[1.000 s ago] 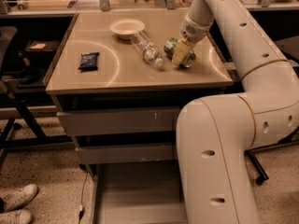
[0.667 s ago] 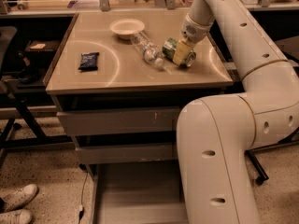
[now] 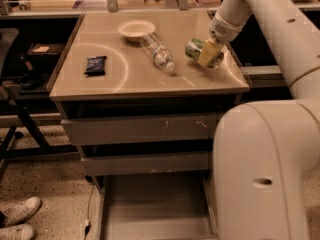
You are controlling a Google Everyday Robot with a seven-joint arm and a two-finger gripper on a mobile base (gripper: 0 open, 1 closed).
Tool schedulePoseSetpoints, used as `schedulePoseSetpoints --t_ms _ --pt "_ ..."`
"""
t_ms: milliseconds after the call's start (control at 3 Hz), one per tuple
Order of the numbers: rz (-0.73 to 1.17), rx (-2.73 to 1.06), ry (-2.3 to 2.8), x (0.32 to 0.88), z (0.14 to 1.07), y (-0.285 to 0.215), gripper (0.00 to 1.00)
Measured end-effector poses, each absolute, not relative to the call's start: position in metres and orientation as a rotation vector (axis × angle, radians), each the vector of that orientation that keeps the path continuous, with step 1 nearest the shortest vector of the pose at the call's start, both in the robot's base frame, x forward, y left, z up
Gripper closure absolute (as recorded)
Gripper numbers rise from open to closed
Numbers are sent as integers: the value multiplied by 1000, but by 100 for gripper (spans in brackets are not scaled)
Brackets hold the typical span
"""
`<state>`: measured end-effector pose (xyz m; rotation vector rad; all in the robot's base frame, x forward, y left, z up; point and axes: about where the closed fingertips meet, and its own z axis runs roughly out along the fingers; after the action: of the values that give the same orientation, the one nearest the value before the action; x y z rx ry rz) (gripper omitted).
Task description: Place green can into bottom drawer
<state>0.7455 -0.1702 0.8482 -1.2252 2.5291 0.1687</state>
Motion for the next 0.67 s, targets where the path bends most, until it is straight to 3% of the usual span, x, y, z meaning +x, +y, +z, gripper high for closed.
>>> schedulePoseSetpoints --t_ms 667 --pt "107 -1045 2485 646 936 -217 100"
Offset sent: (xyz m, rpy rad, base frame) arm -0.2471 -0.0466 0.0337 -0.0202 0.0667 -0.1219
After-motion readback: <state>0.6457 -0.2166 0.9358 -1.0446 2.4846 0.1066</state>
